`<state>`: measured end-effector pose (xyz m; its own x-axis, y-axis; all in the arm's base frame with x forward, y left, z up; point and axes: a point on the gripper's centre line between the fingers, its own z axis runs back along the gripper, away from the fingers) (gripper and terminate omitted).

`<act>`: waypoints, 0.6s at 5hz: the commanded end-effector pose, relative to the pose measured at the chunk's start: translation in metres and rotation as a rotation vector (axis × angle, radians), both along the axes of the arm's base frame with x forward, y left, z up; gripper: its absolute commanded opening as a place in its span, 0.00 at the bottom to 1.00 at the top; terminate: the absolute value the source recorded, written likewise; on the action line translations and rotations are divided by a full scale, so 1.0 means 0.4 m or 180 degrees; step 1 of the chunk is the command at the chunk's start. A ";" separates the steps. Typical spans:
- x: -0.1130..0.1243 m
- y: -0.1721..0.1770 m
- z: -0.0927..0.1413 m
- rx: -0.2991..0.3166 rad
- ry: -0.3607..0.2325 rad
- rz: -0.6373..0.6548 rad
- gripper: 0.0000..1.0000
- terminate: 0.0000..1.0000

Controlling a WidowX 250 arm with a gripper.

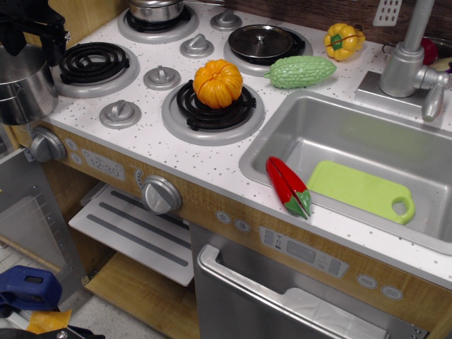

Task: Put pot on stove which is near stove

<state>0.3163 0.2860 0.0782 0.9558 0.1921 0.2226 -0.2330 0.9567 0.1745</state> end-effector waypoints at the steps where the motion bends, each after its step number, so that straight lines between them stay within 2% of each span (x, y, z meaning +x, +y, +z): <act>1: 0.000 0.000 0.000 0.0000 0.0000 0.0000 1.00 0.00; 3: -0.005 -0.001 -0.022 -0.0116 -0.0094 0.0092 1.00 0.00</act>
